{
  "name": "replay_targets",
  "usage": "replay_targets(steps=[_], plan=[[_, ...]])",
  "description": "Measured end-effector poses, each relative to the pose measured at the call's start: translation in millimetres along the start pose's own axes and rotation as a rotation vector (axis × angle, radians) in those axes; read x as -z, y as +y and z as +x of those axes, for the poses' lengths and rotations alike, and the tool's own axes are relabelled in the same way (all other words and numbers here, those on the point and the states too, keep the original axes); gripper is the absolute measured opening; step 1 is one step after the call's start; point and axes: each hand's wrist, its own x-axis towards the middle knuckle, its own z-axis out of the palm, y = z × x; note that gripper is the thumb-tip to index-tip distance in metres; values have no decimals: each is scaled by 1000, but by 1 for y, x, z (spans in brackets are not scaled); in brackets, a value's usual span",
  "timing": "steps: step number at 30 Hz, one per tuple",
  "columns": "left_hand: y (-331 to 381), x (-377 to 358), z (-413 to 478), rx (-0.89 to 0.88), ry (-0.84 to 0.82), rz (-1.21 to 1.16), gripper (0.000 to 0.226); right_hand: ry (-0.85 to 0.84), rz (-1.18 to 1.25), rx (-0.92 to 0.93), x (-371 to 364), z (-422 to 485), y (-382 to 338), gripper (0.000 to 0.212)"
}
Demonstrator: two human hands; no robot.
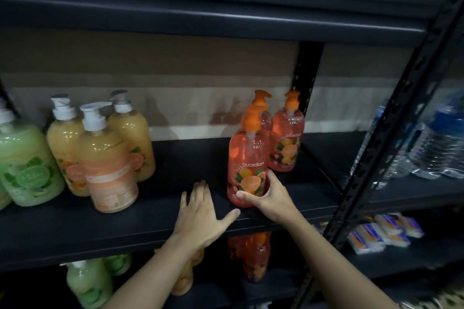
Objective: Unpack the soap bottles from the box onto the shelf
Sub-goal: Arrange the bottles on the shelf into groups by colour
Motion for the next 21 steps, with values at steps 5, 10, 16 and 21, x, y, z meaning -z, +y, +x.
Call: replay_targets(steps=[5, 10, 16, 21], plan=[[28, -4, 11, -41, -22, 15, 125, 50, -1, -23, 32, -2, 13, 91], [40, -10, 14, -40, -11, 50, 118, 76, 7, -36, 52, 2, 23, 98], [42, -13, 15, -42, 28, 64, 109, 90, 0, -42, 62, 16, 33, 101], [42, -13, 17, -49, 44, 72, 107, 136, -38, -49, 63, 29, 42, 110]])
